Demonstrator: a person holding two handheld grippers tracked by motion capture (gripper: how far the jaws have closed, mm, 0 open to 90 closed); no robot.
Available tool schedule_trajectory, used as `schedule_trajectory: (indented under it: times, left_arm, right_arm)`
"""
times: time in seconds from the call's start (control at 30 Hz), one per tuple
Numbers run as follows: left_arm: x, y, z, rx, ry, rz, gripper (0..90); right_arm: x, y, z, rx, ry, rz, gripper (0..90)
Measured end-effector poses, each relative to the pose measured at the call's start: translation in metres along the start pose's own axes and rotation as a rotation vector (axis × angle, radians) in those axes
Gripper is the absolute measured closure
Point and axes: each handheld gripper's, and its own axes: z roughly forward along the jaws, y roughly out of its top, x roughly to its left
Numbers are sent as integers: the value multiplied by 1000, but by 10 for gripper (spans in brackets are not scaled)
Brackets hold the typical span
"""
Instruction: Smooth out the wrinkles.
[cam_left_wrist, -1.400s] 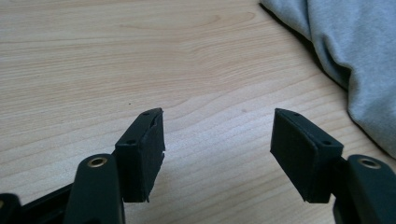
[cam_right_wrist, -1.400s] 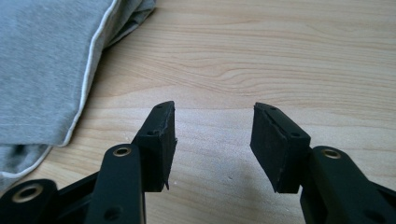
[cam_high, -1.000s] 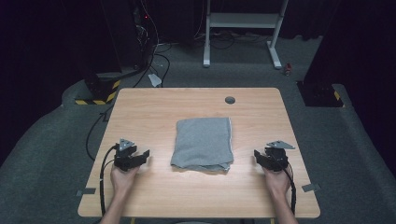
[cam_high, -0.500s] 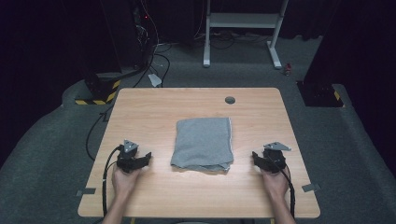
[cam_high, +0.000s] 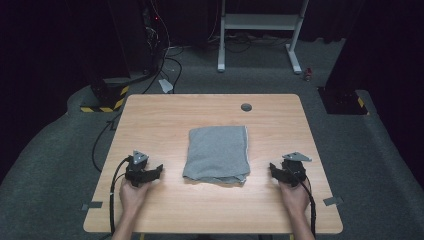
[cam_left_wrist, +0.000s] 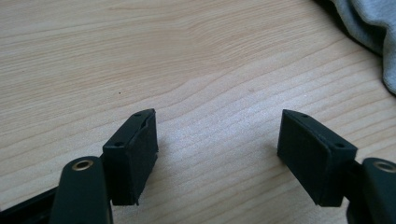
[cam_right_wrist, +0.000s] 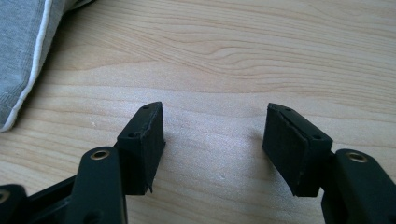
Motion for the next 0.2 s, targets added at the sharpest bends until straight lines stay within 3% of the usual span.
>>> schedule_trajectory:
  times: [0.2]
  left_arm:
    - [0,0,0,3,1,-1,274]
  right_arm:
    - [0,0,0,0,1,0,380]
